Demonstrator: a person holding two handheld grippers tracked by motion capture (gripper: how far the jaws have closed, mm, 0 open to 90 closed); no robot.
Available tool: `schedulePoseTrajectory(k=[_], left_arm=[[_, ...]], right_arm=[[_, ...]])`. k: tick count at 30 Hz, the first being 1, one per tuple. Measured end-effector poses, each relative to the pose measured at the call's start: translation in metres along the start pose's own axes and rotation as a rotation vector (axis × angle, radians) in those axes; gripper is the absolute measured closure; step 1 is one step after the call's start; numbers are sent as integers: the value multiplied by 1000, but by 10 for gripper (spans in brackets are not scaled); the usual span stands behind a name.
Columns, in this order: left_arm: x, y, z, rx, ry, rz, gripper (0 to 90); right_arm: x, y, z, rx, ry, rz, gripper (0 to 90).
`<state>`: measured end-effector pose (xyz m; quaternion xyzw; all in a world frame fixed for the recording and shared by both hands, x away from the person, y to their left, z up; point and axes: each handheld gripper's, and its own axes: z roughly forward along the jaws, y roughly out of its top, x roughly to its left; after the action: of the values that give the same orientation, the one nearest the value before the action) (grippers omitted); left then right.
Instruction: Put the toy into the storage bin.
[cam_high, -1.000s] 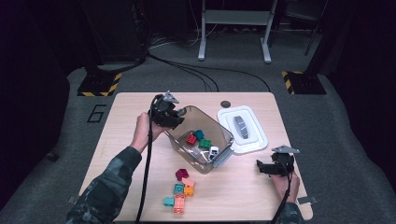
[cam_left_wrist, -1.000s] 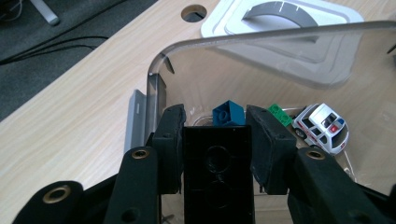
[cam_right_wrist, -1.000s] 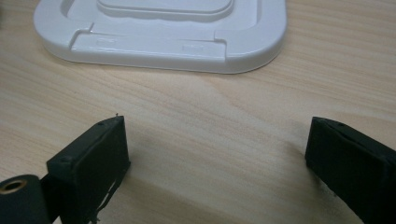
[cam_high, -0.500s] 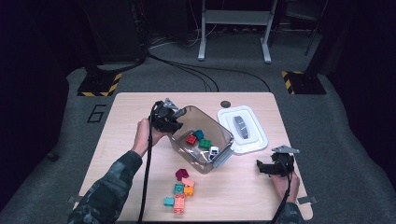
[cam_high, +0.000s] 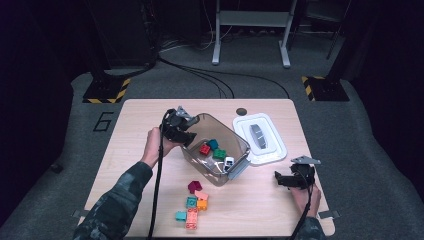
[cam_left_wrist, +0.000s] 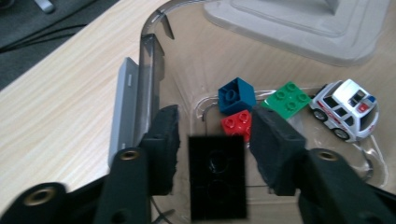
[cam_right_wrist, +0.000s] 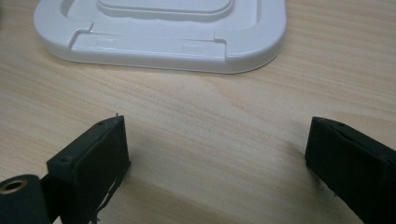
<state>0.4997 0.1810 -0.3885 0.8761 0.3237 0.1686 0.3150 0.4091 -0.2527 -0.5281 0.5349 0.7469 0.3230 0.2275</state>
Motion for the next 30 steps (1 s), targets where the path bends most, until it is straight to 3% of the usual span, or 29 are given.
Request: schedulePoseTrajectory(k=[15, 24, 30], left_arm=[[-12, -10, -41, -68, 8, -8, 168], [-19, -46, -62, -105, 28, -47, 145], [-24, -76, -73, -96, 37, -58, 117]], right_arm=[[0, 0, 0, -1, -1, 0, 54], [0, 0, 0, 0, -1, 1, 54], [0, 0, 0, 0, -1, 1, 54]])
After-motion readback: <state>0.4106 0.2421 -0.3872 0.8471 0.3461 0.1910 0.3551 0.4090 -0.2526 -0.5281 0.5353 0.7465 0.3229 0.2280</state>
